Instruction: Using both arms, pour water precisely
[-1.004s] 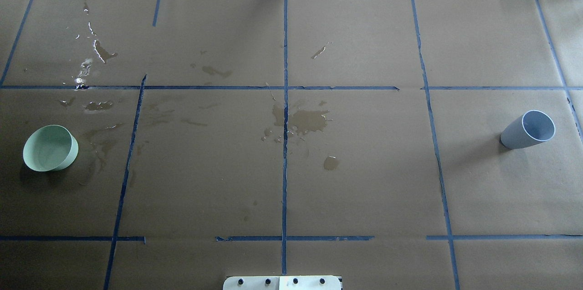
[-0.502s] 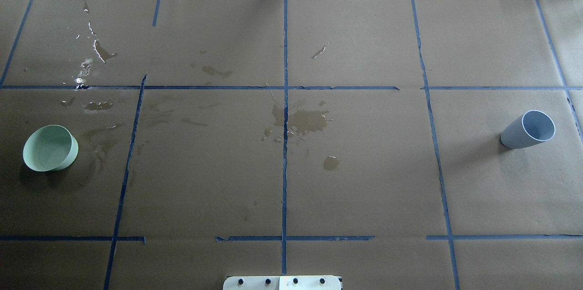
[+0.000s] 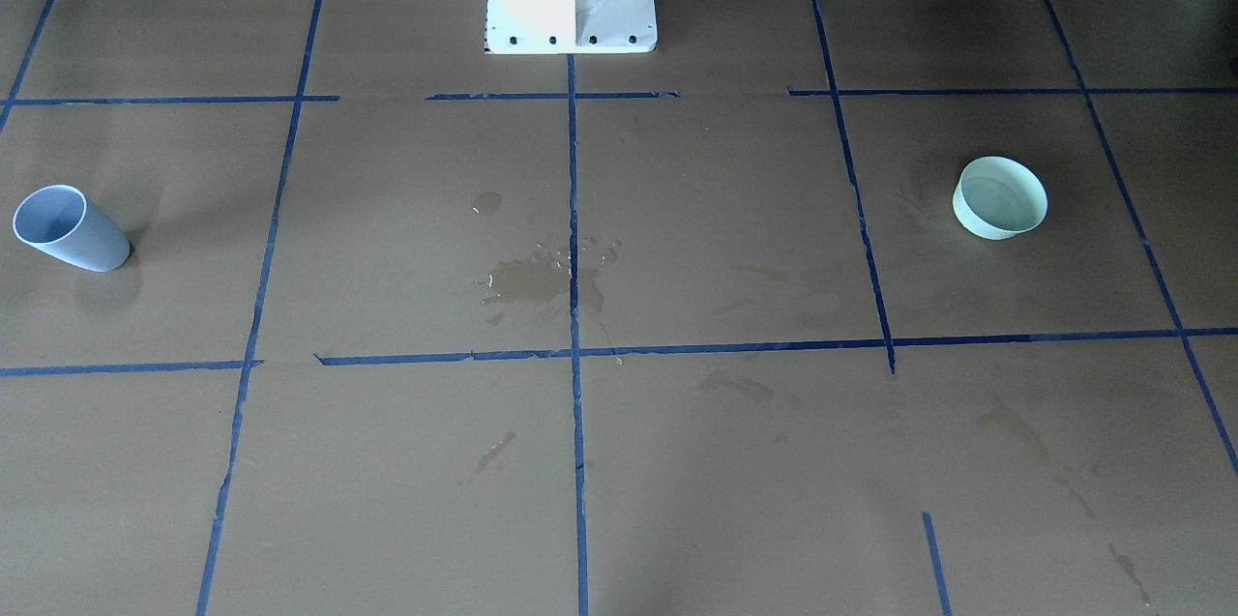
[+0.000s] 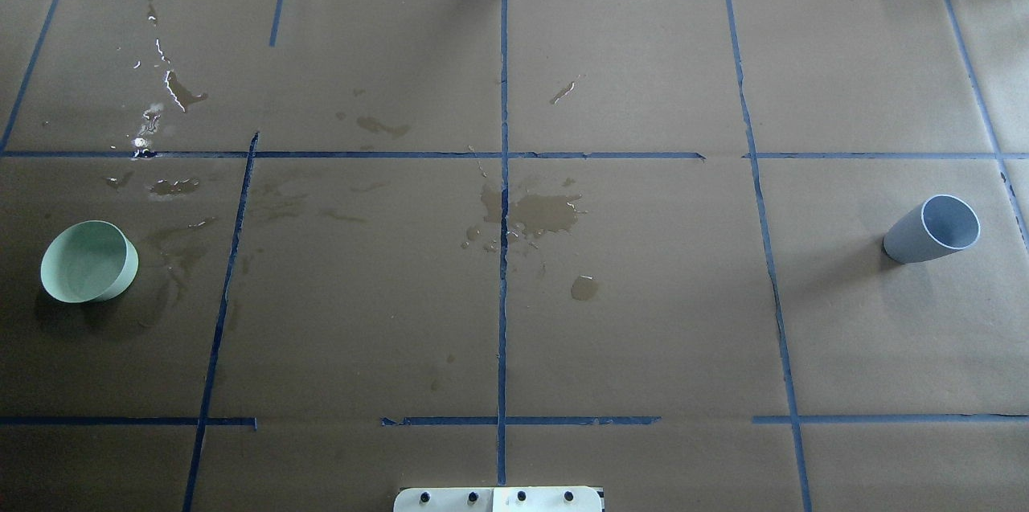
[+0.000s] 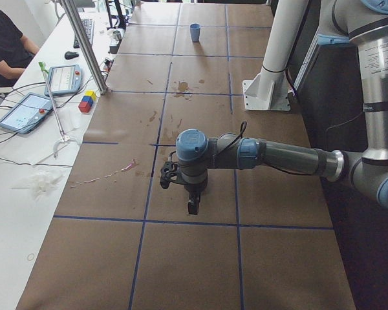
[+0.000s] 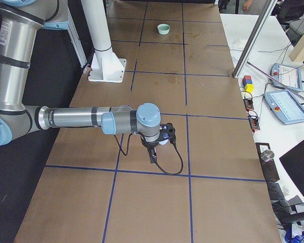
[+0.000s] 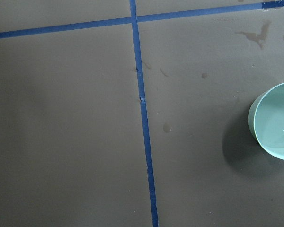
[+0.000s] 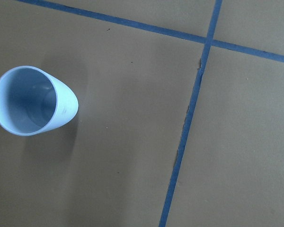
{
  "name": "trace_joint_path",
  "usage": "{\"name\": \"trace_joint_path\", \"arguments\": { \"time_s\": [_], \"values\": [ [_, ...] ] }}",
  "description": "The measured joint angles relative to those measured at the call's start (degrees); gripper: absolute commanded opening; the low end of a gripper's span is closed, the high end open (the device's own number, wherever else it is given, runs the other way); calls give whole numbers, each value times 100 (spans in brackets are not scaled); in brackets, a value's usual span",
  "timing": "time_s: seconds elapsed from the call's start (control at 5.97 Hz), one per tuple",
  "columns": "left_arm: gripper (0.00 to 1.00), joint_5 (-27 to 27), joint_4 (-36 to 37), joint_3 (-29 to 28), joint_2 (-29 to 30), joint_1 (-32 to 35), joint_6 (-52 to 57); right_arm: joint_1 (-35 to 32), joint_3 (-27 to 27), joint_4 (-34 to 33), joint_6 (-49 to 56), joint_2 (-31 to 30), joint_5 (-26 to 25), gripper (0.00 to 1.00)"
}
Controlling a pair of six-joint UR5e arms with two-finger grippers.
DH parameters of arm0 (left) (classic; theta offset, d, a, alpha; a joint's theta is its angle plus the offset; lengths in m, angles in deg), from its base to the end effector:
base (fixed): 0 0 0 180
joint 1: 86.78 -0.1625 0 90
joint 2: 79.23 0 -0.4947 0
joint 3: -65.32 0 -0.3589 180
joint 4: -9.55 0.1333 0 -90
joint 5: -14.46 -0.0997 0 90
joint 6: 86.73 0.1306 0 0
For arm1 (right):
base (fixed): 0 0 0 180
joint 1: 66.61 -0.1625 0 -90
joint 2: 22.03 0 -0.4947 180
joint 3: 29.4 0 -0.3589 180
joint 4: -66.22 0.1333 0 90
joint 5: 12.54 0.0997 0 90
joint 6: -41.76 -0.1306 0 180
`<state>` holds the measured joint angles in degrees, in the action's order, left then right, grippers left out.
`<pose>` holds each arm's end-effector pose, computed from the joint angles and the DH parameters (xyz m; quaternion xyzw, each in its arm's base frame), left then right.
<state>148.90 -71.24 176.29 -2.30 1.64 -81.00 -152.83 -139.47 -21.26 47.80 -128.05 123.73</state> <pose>-0.0324 -0.3422 0.6906 0.0031 0.3783 0.0547 0.9241 0.0170 -0.3327 0.6909 0.0604 -0.3911 -0.1010 0.9128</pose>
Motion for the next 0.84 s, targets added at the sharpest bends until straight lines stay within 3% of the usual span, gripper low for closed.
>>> {"name": "trace_joint_path", "arguments": {
  "time_s": [0.84],
  "values": [
    [100,-39,67,-41,-3,2,10,0,-199,-121,-31,-10,36,100]
  ]
}}
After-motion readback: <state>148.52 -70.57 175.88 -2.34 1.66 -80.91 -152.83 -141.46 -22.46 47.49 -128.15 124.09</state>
